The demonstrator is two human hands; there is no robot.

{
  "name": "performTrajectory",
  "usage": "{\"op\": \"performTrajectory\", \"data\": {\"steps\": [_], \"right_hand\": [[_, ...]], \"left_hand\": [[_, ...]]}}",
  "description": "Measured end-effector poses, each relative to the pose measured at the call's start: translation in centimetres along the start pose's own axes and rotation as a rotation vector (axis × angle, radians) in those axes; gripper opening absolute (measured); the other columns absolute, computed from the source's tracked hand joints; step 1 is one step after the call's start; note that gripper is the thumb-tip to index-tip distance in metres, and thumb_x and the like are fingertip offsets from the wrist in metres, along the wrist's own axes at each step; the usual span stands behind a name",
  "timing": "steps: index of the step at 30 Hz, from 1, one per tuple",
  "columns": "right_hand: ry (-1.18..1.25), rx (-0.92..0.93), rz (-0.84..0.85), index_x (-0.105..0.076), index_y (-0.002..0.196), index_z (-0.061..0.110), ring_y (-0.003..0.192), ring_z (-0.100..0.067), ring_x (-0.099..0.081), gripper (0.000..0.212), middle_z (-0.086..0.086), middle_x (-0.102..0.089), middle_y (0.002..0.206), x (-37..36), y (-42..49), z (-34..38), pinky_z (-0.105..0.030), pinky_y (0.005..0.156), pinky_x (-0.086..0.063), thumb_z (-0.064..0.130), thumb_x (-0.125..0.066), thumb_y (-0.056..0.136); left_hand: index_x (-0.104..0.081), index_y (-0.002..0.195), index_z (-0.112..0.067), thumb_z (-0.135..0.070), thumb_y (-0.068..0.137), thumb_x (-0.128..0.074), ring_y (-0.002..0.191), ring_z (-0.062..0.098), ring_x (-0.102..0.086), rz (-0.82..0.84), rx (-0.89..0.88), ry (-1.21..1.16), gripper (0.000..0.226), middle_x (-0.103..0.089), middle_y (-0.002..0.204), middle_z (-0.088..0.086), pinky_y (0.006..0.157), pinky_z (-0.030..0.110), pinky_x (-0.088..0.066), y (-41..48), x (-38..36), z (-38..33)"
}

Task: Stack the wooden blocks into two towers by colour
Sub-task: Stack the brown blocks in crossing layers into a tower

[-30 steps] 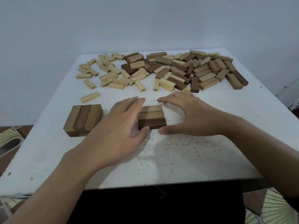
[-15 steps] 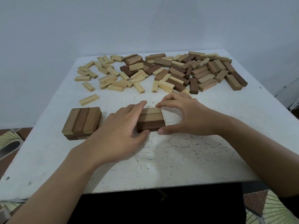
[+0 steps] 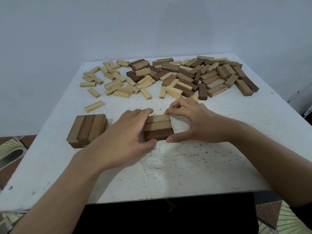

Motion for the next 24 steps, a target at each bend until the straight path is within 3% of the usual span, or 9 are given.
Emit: {"op": "performTrajectory", "data": {"steps": [4,7,12,18,24], "right_hand": [[-0.068,0.056,0.008,-0.040,0.148,0.030,0.131,-0.006,-0.021,0.084,0.014,-0.034,0.140,-0.25,-0.04,0.46,-0.042,0.113,-0.028,0.076,-0.052,0.079],[-0.070,0.067,0.006,-0.039,0.149,0.029,0.132,-0.006,-0.020,0.087,0.014,-0.034,0.141,-0.31,-0.17,0.47,-0.042,0.113,-0.028,0.079,-0.046,0.077],[-0.069,0.074,0.008,-0.040,0.148,0.030,0.132,-0.007,-0.021,0.084,0.014,-0.033,0.139,-0.32,-0.07,0.41,-0.042,0.113,-0.027,0.077,-0.049,0.079],[-0.073,0.053,0.038,-0.040,0.150,0.030,0.132,-0.007,-0.020,0.094,0.014,-0.033,0.140,-0.27,0.08,0.43,-0.043,0.115,-0.027,0.081,-0.045,0.072],[-0.079,0.038,0.052,-0.037,0.153,0.030,0.134,-0.006,-0.018,0.098,0.014,-0.032,0.143,-0.21,0.07,0.41,-0.042,0.116,-0.025,0.081,-0.044,0.071]], "left_hand": [[-0.021,0.154,-0.032,-0.053,0.095,-0.059,0.107,-0.004,-0.026,0.014,-0.016,0.021,0.073,-0.037,0.126,-0.018,0.083,0.007,-0.026,0.05,-0.09,-0.14],[-0.021,0.153,-0.032,-0.054,0.094,-0.061,0.106,-0.002,-0.028,0.013,-0.003,0.014,0.075,-0.037,0.124,-0.018,0.086,0.002,-0.027,0.02,0.10,-0.03],[-0.039,0.144,-0.028,-0.058,0.093,-0.059,0.119,0.004,-0.032,0.061,0.000,0.076,0.063,-0.045,0.130,-0.015,0.087,0.023,-0.029,0.30,-0.08,0.08],[-0.047,0.139,-0.025,-0.058,0.092,-0.060,0.121,0.005,-0.032,0.081,0.024,0.104,0.060,-0.037,0.133,-0.015,0.094,0.024,-0.036,0.51,-0.02,0.10],[-0.047,0.140,-0.025,-0.059,0.089,-0.064,0.115,0.004,-0.038,0.124,0.040,0.114,0.063,-0.040,0.127,-0.015,0.091,0.025,-0.040,0.87,0.22,0.47]]}}
Point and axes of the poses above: each hand's wrist, its own y-axis towards the middle knuckle, its own x-axis out of the back of the hand, z = x × y, the point moved 10 cm from there along y, towards the middle knuckle
